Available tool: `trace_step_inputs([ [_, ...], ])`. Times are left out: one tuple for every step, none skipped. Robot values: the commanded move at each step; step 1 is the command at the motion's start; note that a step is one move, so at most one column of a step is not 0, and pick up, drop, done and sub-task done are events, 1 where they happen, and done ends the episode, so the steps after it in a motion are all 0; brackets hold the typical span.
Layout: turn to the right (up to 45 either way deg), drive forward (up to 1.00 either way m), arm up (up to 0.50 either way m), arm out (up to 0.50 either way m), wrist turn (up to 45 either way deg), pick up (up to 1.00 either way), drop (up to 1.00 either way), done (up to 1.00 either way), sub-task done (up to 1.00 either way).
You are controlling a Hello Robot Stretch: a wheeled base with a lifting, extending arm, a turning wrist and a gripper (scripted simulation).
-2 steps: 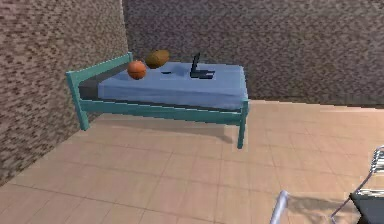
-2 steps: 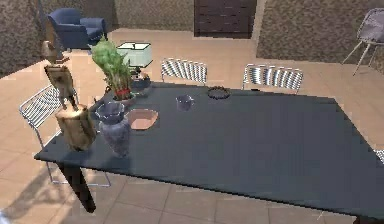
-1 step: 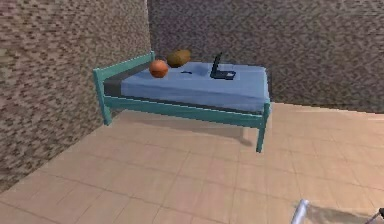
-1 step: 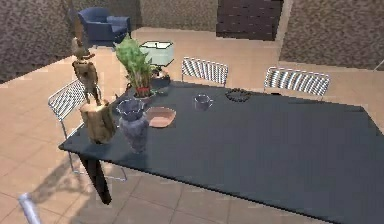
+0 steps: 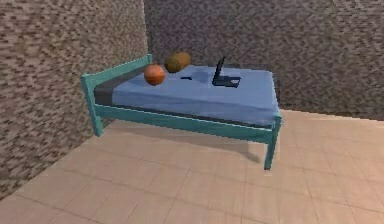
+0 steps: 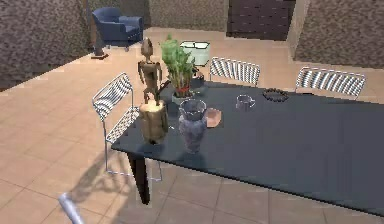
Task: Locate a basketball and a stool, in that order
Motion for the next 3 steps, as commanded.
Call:
trace_step_inputs([
  [6.0, 0.0, 0.0, 0.0, 0.0, 0.0, 0.0, 0.0, 0.0],
  [0.0, 1.0, 0.0, 0.0, 0.0, 0.0, 0.0, 0.0, 0.0],
  [0.0, 0.45, 0.0, 0.0, 0.0, 0.0, 0.0, 0.0, 0.0],
])
